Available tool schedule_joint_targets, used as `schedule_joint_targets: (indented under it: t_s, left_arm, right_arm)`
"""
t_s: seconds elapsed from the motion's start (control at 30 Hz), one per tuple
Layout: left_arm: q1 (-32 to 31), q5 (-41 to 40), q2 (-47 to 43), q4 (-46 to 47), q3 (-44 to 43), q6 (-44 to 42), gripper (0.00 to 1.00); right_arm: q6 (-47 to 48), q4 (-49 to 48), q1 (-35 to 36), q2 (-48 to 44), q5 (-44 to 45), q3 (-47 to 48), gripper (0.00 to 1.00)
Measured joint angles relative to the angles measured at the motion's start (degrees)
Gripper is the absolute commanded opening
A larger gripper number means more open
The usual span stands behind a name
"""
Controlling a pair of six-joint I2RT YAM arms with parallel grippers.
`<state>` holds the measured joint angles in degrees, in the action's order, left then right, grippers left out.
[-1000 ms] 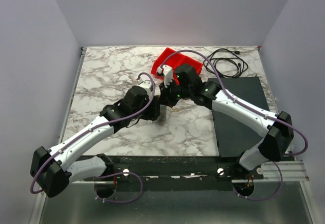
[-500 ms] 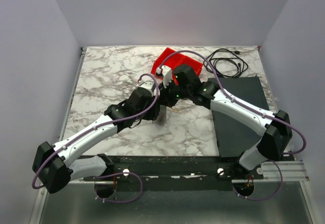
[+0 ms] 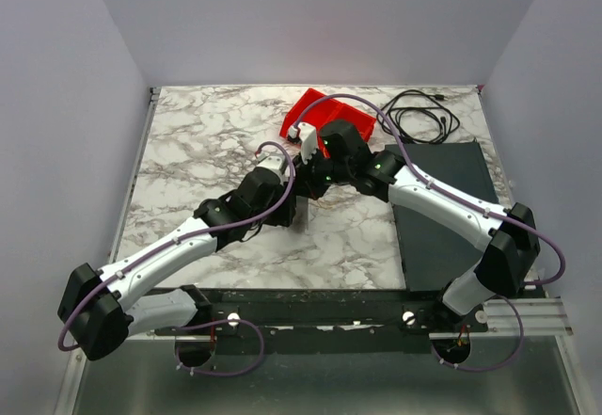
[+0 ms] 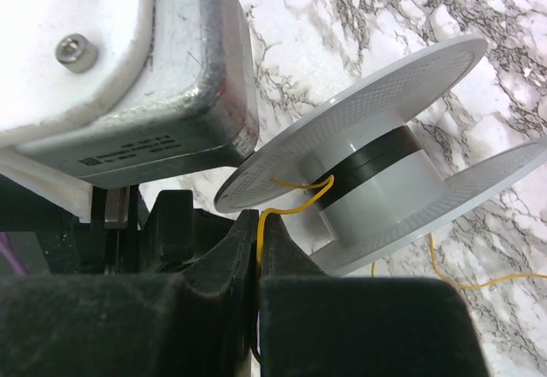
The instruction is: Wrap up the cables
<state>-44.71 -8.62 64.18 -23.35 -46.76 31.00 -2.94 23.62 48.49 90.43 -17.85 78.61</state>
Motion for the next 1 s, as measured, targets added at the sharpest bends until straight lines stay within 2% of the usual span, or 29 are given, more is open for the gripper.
schedule_joint_targets:
  t_s: [1.0]
  left_arm:
    - [-0.04,0.00,-1.29,1.42,-0.37,-4.33,0.57]
  right_arm:
    - [0.31,1.79,-0.22,-3.39,-3.48,0.00,0.01]
